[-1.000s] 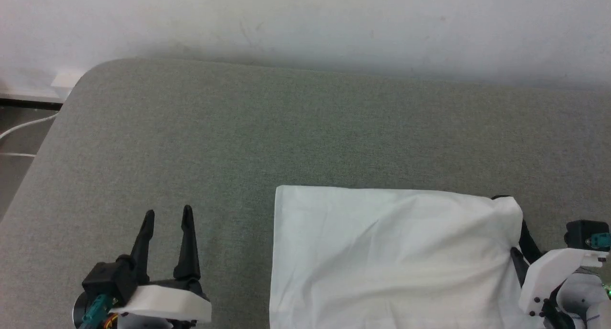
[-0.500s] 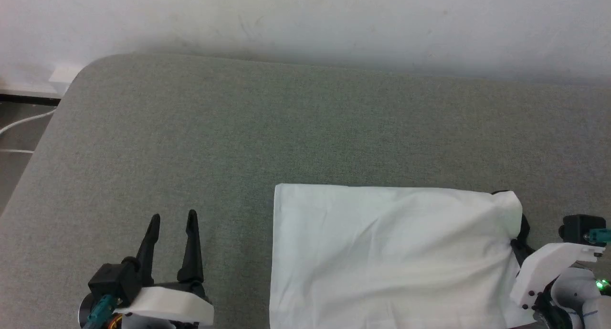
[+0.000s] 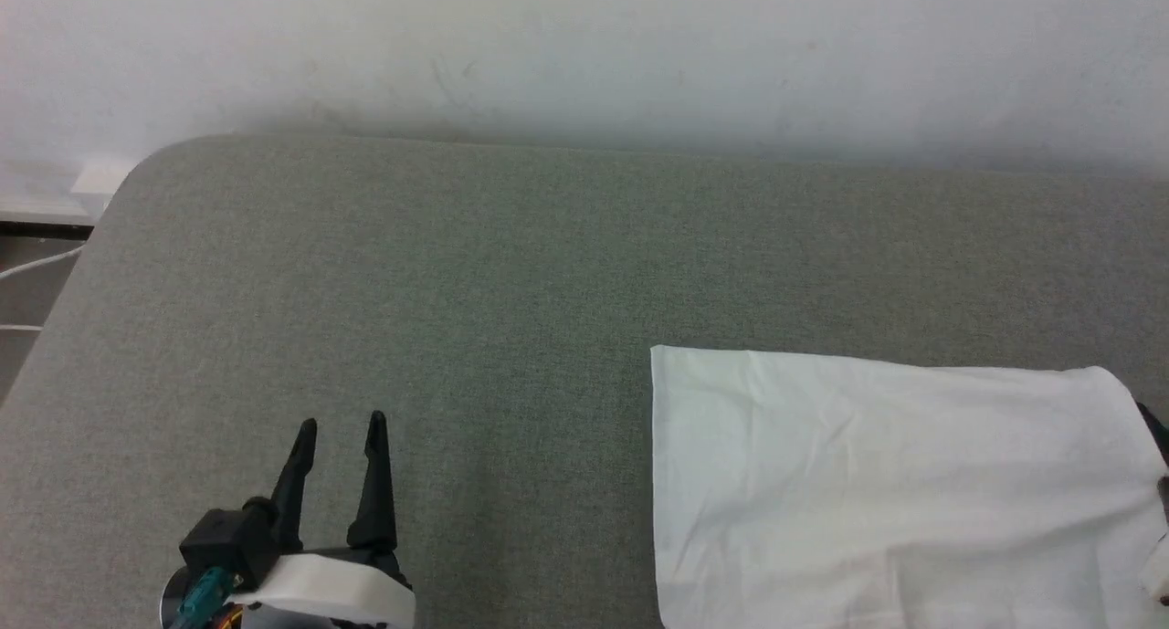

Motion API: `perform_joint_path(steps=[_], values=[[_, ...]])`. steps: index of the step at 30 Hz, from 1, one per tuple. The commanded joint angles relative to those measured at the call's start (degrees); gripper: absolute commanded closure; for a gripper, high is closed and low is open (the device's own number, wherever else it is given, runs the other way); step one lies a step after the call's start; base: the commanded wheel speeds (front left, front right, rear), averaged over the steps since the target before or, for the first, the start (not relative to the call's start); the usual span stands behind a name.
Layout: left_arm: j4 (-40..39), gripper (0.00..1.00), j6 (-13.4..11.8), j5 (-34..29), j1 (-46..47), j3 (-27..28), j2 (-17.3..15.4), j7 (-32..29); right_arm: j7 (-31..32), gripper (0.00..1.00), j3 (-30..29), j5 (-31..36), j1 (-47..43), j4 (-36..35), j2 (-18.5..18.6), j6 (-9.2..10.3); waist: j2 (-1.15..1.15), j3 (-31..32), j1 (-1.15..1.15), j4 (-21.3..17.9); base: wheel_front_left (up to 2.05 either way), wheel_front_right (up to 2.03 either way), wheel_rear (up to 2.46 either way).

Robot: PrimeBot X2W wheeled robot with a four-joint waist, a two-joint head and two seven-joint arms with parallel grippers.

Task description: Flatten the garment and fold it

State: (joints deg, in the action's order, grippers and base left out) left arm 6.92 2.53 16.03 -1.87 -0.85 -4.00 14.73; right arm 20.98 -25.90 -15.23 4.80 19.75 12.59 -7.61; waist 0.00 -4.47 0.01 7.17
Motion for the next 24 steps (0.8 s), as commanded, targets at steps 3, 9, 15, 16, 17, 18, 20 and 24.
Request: perform_joint_path(steps=[3, 9, 15, 16, 17, 18, 20, 24], values=[[0.4, 0.0, 0.6, -0.6, -0.1, 0.7, 0.3, 0.3, 1.4, 1.0, 1.9, -2.9, -1.4, -3.4, -0.8, 0.12, 0.0, 0.6, -0.01, -0.5, 0.0, 0.0, 0.0], [1.1, 0.0, 1.2, -0.7, -0.6, 1.2, 0.6, 0.3, 5.0, 1.0, 8.4, -8.8, -4.7, -13.8, -2.3, 0.12, 0.0, 1.9, -0.01, -0.9, 0.0, 0.0, 0.0], [1.3, 0.0, 1.7, -0.6, -0.9, 1.5, 0.9, 0.3, 8.6, 1.0, 16.1, -13.4, -7.3, -24.3, -4.2, 0.12, 0.0, 2.8, -0.01, -0.5, 0.0, 0.0, 0.0], [1.3, 0.0, 1.8, -0.6, -1.0, 1.6, 0.9, 0.3, 9.0, 1.0, 17.3, -14.0, -7.2, -25.3, -4.4, 0.12, 0.0, 2.8, -0.01, -0.3, 0.0, 0.0, 0.0], [1.3, 0.0, 1.9, -0.5, -1.1, 1.7, 0.9, 0.3, 9.4, 1.0, 18.6, -14.5, -7.1, -26.1, -4.6, 0.12, 0.0, 2.9, -0.01, -0.2, 0.0, 0.0, 0.0], [1.3, 0.0, 1.9, -0.5, -1.1, 1.8, 0.9, 0.3, 9.7, 1.0, 20.0, -15.0, -6.9, -26.7, -4.8, 0.12, 0.0, 2.9, -0.01, 0.0, 0.0, 0.0, 0.0], [1.3, 0.0, 2.1, -0.5, -1.2, 2.0, 1.0, 0.3, 10.1, 1.0, 22.4, -15.9, -6.3, -27.4, -5.5, 0.12, 0.0, 2.9, -0.01, 0.5, 0.0, 0.0, 0.0], [1.5, 0.0, 2.3, -0.6, -0.9, 2.2, 1.0, 0.3, 10.5, 1.0, 27.9, -15.9, -5.1, -27.1, -5.7, 0.12, 0.0, 2.5, -0.01, 1.8, 0.0, 0.0, 0.0]])
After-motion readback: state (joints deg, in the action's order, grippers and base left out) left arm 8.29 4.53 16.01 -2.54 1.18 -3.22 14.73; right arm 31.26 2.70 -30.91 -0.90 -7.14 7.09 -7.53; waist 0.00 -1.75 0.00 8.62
